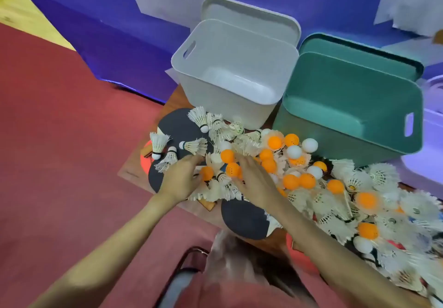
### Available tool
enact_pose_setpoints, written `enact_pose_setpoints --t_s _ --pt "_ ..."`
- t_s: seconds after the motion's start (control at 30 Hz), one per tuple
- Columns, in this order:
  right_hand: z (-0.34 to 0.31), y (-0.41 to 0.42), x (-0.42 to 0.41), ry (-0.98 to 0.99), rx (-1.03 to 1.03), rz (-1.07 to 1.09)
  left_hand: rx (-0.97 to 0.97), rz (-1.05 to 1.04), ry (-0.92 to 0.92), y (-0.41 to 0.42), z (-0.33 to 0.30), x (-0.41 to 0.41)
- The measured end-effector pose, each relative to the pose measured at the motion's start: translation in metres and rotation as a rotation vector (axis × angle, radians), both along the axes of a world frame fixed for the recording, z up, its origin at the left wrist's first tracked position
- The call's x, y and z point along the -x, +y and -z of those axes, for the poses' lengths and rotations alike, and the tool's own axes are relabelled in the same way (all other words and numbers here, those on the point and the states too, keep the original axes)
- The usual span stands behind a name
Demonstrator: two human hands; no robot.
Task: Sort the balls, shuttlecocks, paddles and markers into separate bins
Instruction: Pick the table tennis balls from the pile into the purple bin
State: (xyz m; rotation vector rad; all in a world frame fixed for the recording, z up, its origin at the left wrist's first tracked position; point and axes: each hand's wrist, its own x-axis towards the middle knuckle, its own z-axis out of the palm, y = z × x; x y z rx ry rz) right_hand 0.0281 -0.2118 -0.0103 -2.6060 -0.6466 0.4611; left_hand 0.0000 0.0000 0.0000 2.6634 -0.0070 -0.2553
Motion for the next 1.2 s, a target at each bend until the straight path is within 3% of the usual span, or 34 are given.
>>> enact_pose_setpoints --t_s 0.17,0.5,0.77,0.97,1.2 --pt "0.009 0.022 -0.002 -0.098 0.079 0.176 -0.073 -0.165 0.078 -0.009 0.016 -0.003" --pt "0.004 0.034 -0.011 -0.073 0.109 0.248 -0.165 -0.146 0.136 -0.021 0.027 -0.014" --pt "-0.017 -0.01 -0.004 0.054 -0.084 0.459 -0.019 -0.189 0.051 -0.019 0.014 -0.011" --pt "-0.022 -0.022 0.0 0.029 -0.131 0.448 0.152 -0.176 -0.019 -0.03 0.007 -0.031" --pt "-0.024 -0.02 -0.004 0.038 -0.085 0.444 -0.102 0.011 0.078 -0.049 0.008 -0.06"
